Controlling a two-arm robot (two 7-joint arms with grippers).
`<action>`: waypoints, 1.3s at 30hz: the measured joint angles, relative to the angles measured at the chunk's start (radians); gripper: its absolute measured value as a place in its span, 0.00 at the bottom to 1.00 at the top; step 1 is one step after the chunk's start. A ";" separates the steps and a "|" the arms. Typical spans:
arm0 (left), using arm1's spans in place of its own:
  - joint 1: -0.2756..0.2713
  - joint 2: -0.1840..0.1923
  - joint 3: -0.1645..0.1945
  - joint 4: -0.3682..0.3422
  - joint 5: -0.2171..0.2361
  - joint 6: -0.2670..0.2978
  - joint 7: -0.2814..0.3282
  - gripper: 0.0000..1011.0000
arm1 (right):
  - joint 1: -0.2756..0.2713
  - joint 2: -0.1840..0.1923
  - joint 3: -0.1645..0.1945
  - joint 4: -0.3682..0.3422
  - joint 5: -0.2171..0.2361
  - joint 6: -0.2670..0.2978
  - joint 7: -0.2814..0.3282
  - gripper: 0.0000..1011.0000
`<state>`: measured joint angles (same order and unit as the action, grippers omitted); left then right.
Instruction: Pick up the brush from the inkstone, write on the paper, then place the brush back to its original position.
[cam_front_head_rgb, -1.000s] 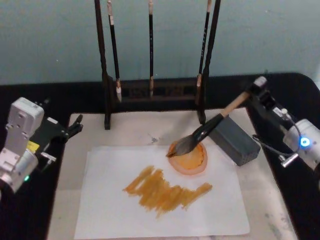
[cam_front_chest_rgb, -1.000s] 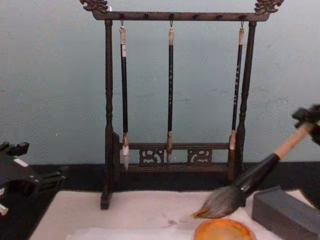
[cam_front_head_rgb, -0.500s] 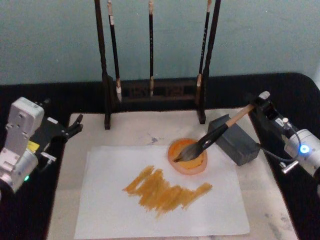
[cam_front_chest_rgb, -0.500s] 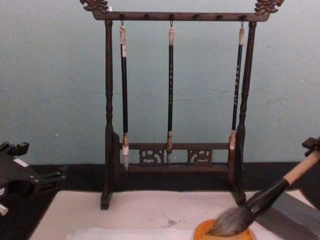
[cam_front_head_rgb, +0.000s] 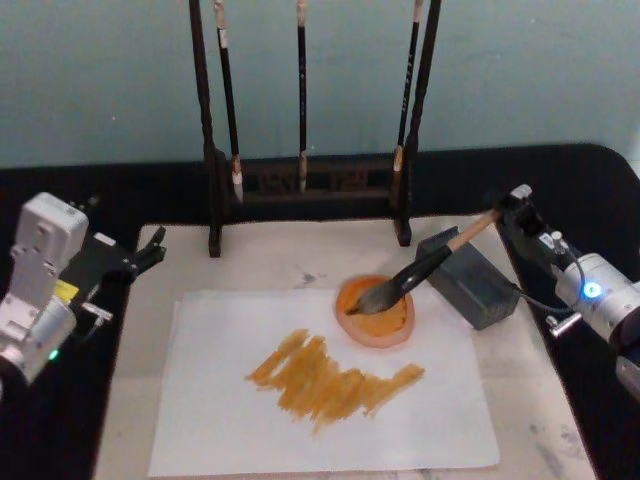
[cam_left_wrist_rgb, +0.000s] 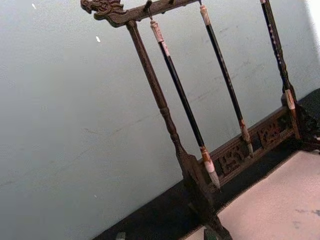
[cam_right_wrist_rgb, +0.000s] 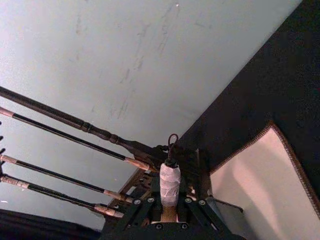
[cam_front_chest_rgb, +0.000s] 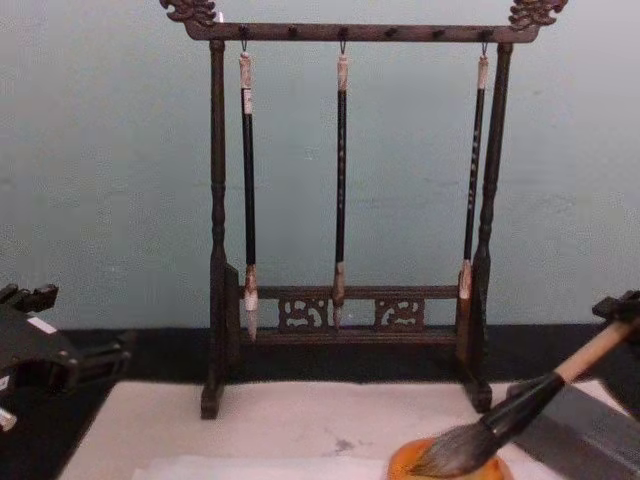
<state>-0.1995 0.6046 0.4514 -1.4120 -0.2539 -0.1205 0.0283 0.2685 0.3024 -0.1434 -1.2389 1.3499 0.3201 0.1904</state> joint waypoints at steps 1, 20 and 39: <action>0.000 0.000 0.000 0.000 0.000 0.000 0.000 1.00 | 0.011 0.001 -0.007 0.012 0.000 -0.002 0.003 0.17; 0.000 0.000 0.000 0.000 0.000 0.000 0.000 1.00 | 0.075 0.013 -0.069 0.089 0.011 -0.016 0.006 0.17; 0.000 0.000 0.000 0.000 0.000 0.000 0.000 1.00 | 0.098 0.022 -0.107 0.144 0.055 -0.035 0.023 0.17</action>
<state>-0.1995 0.6047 0.4514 -1.4120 -0.2539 -0.1205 0.0283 0.3662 0.3247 -0.2506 -1.0947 1.4044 0.2854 0.2135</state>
